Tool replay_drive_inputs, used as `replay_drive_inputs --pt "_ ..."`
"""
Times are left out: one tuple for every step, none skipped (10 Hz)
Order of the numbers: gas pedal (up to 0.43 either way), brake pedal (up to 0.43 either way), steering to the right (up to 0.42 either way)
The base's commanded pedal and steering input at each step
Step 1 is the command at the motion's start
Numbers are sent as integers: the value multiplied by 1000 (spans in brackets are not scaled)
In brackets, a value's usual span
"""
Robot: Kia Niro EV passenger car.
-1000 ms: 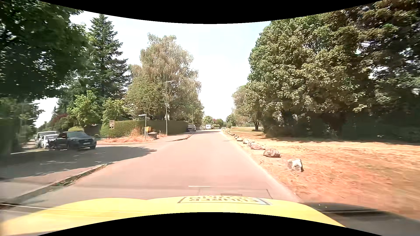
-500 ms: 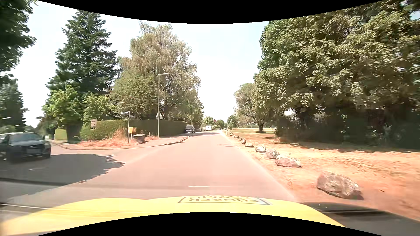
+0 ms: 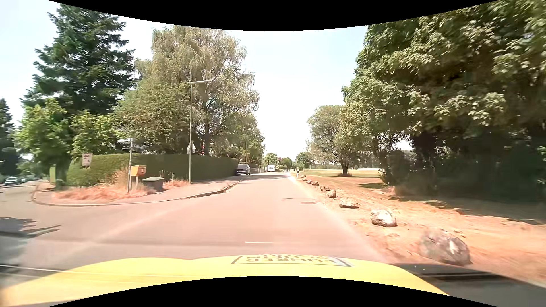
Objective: Follow the waypoints while adhering to traffic rules and regulations
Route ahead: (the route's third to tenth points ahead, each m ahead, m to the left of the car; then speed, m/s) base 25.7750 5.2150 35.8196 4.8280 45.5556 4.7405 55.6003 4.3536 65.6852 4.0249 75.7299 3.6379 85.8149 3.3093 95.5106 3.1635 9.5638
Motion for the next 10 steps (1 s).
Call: replay_drive_inputs --pt "87 0 -4" --pt "87 0 -4" --pt "87 0 -4" --pt "87 0 -4" --pt "87 0 -4" --pt "87 0 -4" --pt "79 0 -4" --pt "79 0 -4" --pt "39 0 -4" --pt "0 0 -4"
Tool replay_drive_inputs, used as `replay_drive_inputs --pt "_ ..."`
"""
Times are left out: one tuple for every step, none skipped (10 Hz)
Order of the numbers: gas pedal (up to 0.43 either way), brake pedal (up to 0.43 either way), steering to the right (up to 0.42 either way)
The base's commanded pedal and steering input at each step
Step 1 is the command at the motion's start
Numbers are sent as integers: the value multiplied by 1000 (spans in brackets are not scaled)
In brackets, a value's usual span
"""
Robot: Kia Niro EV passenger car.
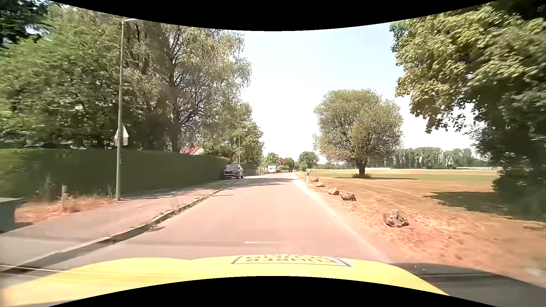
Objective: Follow the waypoints while adhering to traffic rules and regulations
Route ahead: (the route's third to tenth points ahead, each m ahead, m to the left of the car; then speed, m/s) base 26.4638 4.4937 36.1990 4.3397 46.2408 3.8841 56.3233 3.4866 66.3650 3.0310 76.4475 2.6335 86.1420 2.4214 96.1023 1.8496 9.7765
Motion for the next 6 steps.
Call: replay_drive_inputs --pt "0 0 -4" --pt "0 0 -4" --pt "0 0 -4" --pt "0 0 -4" --pt "0 0 -3" --pt "0 0 -3"
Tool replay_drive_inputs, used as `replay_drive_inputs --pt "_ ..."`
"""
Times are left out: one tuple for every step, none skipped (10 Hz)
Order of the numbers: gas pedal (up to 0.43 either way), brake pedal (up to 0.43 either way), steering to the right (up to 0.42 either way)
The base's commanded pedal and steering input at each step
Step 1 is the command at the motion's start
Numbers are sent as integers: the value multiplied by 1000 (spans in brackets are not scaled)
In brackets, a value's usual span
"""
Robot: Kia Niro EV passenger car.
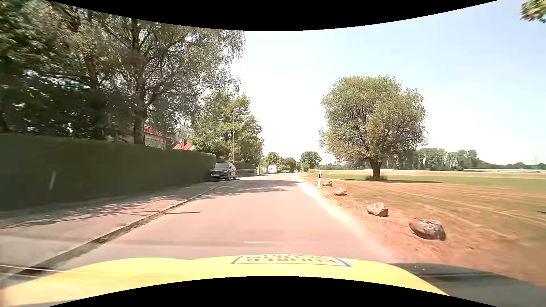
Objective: Follow the waypoints while adhering to traffic rules and regulations
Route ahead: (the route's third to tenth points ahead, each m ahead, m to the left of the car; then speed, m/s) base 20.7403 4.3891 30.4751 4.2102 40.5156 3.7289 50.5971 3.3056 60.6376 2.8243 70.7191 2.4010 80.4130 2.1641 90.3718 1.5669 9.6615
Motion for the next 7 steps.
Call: replay_drive_inputs --pt "0 0 0" --pt "0 0 1" --pt "0 0 1" --pt "0 0 1" --pt "0 0 1" --pt "0 0 1" --pt "0 0 1"
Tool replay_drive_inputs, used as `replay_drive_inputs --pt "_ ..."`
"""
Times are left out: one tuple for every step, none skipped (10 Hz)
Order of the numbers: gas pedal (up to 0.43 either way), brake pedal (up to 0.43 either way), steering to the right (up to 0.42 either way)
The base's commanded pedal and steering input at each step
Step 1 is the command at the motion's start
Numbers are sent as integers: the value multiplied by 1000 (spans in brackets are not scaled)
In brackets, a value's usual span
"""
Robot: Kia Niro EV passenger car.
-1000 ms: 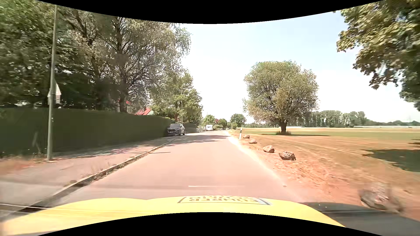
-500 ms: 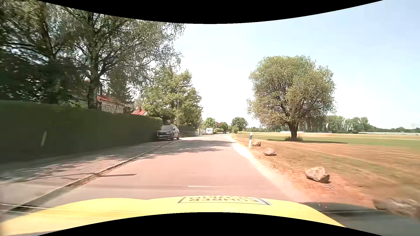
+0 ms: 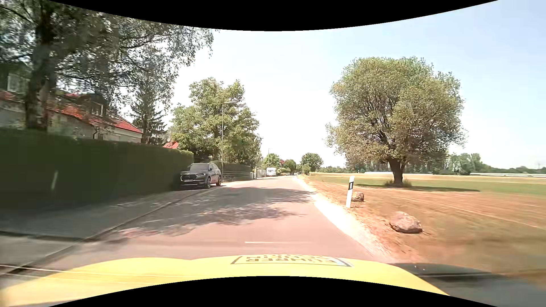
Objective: Follow the waypoints while adhering to traffic rules and regulations
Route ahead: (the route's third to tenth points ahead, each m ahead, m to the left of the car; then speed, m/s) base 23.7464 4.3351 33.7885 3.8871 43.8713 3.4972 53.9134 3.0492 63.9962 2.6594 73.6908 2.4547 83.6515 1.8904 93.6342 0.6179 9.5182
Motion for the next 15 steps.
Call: replay_drive_inputs --pt "0 0 1" --pt "0 0 1" --pt "0 0 2" --pt "0 0 2" --pt "0 0 2" --pt "0 0 2" --pt "0 0 3" --pt "0 0 3" --pt "0 0 3" --pt "0 0 4" --pt "0 0 4" --pt "0 0 4" --pt "0 0 4" --pt "0 0 4" --pt "0 0 4"
